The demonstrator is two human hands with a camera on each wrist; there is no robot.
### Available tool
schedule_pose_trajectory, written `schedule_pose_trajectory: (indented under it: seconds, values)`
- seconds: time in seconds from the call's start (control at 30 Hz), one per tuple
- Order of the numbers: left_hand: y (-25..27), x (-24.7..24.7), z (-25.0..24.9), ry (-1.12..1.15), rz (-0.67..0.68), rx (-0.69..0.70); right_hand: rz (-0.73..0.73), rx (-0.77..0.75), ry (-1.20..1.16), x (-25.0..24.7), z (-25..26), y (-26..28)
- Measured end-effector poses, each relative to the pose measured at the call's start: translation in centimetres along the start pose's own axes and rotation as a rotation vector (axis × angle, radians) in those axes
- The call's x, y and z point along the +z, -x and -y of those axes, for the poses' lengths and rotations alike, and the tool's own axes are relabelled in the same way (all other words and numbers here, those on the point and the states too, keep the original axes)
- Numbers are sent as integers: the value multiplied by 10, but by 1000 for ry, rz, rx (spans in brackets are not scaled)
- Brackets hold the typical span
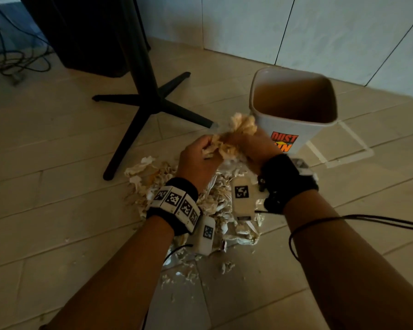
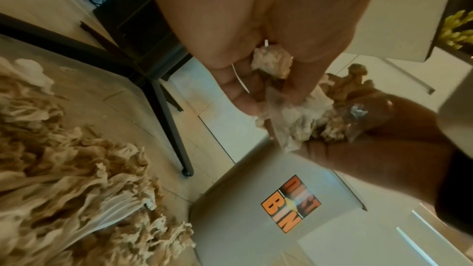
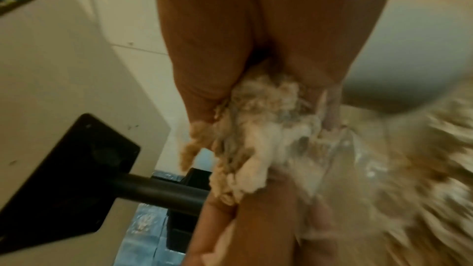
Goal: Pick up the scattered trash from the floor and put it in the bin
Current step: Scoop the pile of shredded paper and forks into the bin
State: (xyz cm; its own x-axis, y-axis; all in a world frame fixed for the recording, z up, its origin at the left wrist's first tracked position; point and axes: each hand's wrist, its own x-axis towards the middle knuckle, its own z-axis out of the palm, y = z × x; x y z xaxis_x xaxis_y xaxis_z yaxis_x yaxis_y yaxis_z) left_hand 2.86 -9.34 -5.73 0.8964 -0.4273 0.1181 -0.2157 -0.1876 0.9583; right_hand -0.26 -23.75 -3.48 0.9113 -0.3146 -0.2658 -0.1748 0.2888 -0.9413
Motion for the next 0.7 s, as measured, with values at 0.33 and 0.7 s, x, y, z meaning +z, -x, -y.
schedule_pose_trajectory:
  seconds: [0.33, 0.7]
  values:
    - [-10, -10, 24, -87, 41, -60, -339, -402, 456, -39, 104, -42]
    - [24, -27, 88, -715, 339, -357, -398, -129, 1023, -98, 98, -65]
